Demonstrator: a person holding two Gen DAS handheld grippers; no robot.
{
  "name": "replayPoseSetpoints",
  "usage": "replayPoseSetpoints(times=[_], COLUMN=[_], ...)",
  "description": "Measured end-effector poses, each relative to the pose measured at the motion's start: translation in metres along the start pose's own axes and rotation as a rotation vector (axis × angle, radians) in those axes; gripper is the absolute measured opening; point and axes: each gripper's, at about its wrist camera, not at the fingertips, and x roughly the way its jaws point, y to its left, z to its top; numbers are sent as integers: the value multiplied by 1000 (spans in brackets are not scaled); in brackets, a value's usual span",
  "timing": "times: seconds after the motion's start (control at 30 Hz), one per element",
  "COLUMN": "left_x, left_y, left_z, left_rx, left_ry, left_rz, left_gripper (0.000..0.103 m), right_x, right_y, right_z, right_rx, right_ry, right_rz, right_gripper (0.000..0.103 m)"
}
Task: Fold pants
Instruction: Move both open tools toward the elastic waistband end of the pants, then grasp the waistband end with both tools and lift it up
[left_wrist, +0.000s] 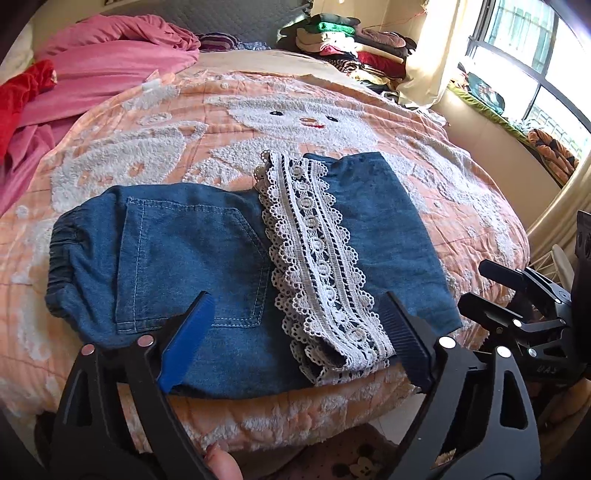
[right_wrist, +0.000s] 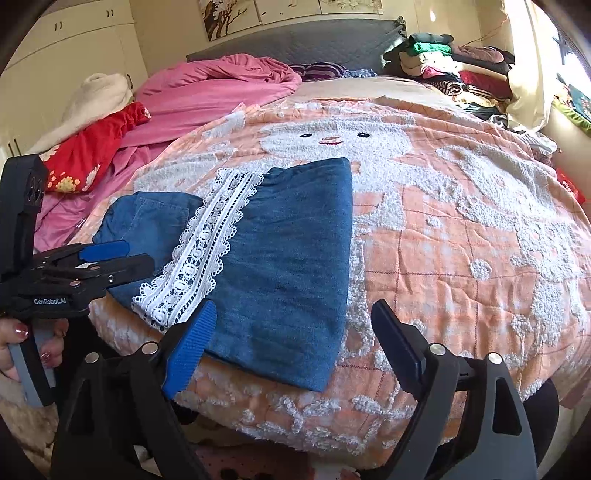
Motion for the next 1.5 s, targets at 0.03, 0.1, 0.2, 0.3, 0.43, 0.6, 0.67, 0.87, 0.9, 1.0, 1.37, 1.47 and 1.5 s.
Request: replayPoseSetpoints(times=[0.03, 0.1, 0.2, 0.3, 0.43, 0.6, 0.67, 0.87, 0.9, 1.0, 1.37, 1.47, 1.5], left_x=[-2, -6, -10, -15, -20, -29, -33, -42, -43, -47, -54, -50, -49], left_y=[1, 2, 3, 5, 8, 17, 21, 37, 41, 52, 102, 118, 123], left_z=[0, 0, 0, -1, -2, -4, -4, -7, -7, -9, -23, -29, -32], left_rx=[-3, -3, -2, -1, -3, -17, -26, -57, -63, -90, -204, -260, -281], left_ry=[-5, -11, -20, -29, -37, -53, -58, -74, -75, -79, -76, -60, -54], left_rz=[3, 6, 16, 28, 35, 41, 46, 66, 69, 80, 104, 98, 91], left_gripper=[90, 92, 93, 93, 93, 93, 93, 93, 93, 93, 93, 93, 93], right_x=[-2, -4, -6, -9, -14, -17, -18, -12, -11, -5, 29, 45, 51], right_y=[0, 0, 2, 2, 5, 13, 17, 33, 37, 50, 97, 111, 116], right_z=[0, 1, 4, 6, 9, 16, 20, 35, 37, 46, 79, 91, 95], right_rx=[2, 6, 11, 15, 5, -20, -29, -65, -76, -107, -205, -235, -246], right_ry=[-6, -9, -20, -30, -40, -48, -51, -52, -50, -51, -8, 21, 34], right_rz=[-3, -8, -13, -18, -18, -17, -12, 16, 20, 35, 143, 196, 218], right_gripper=[89, 89, 90, 90, 90, 90, 90, 90, 90, 90, 90, 90, 90])
